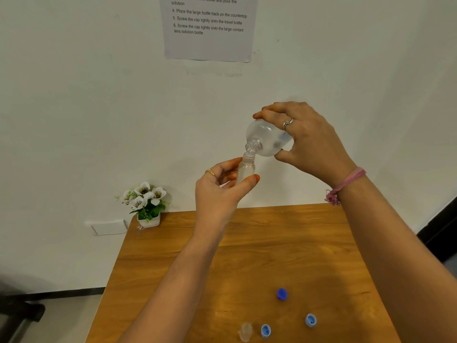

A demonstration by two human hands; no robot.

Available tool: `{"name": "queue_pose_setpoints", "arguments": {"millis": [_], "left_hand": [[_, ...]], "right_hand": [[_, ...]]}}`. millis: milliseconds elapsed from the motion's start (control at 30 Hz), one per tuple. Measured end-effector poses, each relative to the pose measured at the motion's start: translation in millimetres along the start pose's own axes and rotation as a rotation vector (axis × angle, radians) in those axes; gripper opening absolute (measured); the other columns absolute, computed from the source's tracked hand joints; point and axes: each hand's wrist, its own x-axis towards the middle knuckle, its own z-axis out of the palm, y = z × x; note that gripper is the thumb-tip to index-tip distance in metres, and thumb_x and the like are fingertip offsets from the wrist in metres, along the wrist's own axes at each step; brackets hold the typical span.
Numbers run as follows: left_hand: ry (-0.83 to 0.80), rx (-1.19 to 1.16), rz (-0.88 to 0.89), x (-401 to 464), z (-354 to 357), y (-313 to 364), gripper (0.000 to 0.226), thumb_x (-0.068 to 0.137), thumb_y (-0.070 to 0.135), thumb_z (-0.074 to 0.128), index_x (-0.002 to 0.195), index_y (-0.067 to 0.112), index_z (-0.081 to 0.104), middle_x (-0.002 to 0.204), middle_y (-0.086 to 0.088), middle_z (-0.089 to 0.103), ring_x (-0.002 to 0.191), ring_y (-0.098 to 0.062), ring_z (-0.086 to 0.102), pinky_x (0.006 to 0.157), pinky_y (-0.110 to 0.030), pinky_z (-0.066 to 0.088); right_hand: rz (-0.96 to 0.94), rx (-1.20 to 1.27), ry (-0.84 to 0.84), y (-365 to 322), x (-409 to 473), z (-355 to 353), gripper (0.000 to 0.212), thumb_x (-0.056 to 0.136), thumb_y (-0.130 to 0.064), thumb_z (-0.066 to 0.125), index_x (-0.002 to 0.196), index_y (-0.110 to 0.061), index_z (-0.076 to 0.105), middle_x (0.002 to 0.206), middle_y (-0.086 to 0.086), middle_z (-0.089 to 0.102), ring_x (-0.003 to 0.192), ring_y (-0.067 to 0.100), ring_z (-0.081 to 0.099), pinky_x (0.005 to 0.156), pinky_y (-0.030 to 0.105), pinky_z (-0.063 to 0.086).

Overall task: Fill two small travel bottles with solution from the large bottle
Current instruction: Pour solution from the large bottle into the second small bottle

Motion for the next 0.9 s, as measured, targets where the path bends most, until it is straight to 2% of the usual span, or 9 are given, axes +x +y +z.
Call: {"name": "queue_pose_setpoints", "arguments": {"millis": [300,533,667,833,900], "left_hand": [[-0.003,-0.008,-0.023,0.2,5.0,-3.4,0.038,0.067,0.017,0.087,0.1,0.027,0.071,0.095,0.011,0.074,0.086,-0.001,0.067,0.069,-0.014,0.053],[-0.018,0.0,-0.023,-2.2,10.8,-6.8,0.041,0.067,0.017,0.087,0.104,0.024,0.071,0.097,0.008,0.074,0.087,-0.004,0.067,0.07,-0.016,0.054],[-0.023,-0.005,-0.025,-3.3,13.9,-10.2,0.04,0.066,0.016,0.087,0.103,0.022,0.072,0.096,0.008,0.074,0.085,-0.004,0.067,0.071,-0.018,0.055],[-0.035,0.001,-0.029,-6.4,18.7,-16.7,0.038,0.067,0.013,0.086,0.1,0.023,0.071,0.094,0.008,0.074,0.083,-0.001,0.067,0.07,-0.016,0.054],[-0.037,0.012,-0.037,-8.9,23.7,-23.1,0.037,0.067,0.013,0.086,0.098,0.025,0.07,0.095,0.007,0.074,0.086,-0.002,0.067,0.069,-0.014,0.053]], "right_hand": [[0.009,-0.006,-0.007,5.4,-4.4,-0.3,0.063,0.071,-0.013,0.078,0.129,-0.019,0.054,0.126,0.006,0.058,0.115,0.027,0.051,0.091,0.031,0.039],[0.048,0.017,-0.016,9.9,-11.6,-1.1,0.065,0.07,-0.013,0.077,0.129,-0.022,0.053,0.125,0.002,0.057,0.114,0.025,0.049,0.086,0.032,0.043],[0.094,0.031,-0.039,17.1,-19.5,2.9,0.067,0.069,-0.015,0.078,0.13,-0.024,0.052,0.126,0.0,0.056,0.114,0.024,0.048,0.083,0.029,0.039],[0.182,0.122,-0.084,22.0,-35.1,15.1,0.067,0.07,-0.019,0.078,0.13,-0.028,0.049,0.126,-0.002,0.054,0.113,0.022,0.047,0.083,0.029,0.04],[0.278,0.261,-0.101,25.6,-45.6,23.4,0.069,0.068,-0.024,0.078,0.13,-0.03,0.048,0.124,-0.004,0.054,0.111,0.018,0.048,0.084,0.029,0.045]]}}
